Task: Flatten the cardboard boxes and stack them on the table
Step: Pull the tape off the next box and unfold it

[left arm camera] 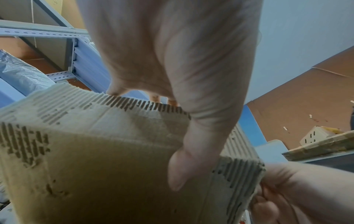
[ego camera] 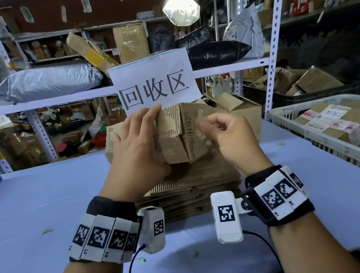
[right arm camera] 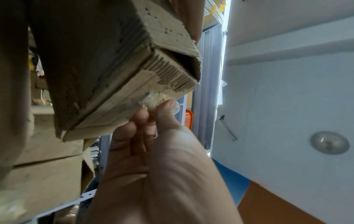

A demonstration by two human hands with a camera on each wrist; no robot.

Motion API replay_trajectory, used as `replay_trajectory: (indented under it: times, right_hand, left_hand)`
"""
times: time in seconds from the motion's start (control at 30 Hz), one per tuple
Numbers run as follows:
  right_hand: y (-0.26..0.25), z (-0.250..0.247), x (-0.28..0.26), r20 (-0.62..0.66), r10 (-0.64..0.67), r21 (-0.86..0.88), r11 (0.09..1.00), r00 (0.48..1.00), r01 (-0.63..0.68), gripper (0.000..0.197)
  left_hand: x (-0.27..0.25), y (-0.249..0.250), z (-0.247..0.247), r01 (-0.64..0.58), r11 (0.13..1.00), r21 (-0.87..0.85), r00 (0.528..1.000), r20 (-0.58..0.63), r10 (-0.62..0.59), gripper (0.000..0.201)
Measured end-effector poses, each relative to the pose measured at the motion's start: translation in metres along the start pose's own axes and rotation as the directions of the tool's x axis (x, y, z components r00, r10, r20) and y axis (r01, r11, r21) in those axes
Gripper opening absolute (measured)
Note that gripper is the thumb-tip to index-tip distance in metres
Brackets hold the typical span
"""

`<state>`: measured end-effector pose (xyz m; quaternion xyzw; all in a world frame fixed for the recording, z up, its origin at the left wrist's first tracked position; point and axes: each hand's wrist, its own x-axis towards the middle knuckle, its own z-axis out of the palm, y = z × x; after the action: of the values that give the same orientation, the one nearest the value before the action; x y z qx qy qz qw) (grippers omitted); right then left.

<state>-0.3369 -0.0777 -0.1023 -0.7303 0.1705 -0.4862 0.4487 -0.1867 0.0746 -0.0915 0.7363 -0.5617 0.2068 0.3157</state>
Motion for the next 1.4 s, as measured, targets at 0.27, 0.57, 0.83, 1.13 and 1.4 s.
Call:
replay_trajectory:
  times: [0.27,0.57,0.83,1.13,1.4]
  right_hand:
    - [0.005,0.002,-0.005,0.061,0.294,0.394,0.871,0.954,-0.293,0.025]
    - [0.006,0.002,-0.002,-0.016,-0.004,-0.034,0.999,1.000,0.004,0.018]
    - [0.003,0.003,-0.002,0.044,-0.019,-0.193,0.981,0.999,0.027,0.039]
    - [0.012,-0.001,0.001,-0.011,0.063,-0.169,0.984,0.998,-0.063,0.011]
    - [0.011,-0.004,-0.003,0.179,0.232,0.310,0.909,0.956,-0.278,0.021]
  left_hand:
    - [-0.001,-0.002,-0.004,0.028,0.999,-0.018,0.999,0.018,-0.028,0.122]
    - [0.000,-0.001,-0.003,0.025,0.999,-0.027,1.000,0.002,-0.025,0.121]
    - [-0.001,-0.004,-0.001,0.019,1.000,-0.011,1.000,-0.010,-0.019,0.120]
    - [-0.005,-0.001,0.001,-0.021,0.999,-0.044,1.000,0.011,0.022,0.116]
    - [-0.003,-0.008,-0.003,-0.030,0.998,-0.052,0.999,-0.036,0.028,0.121]
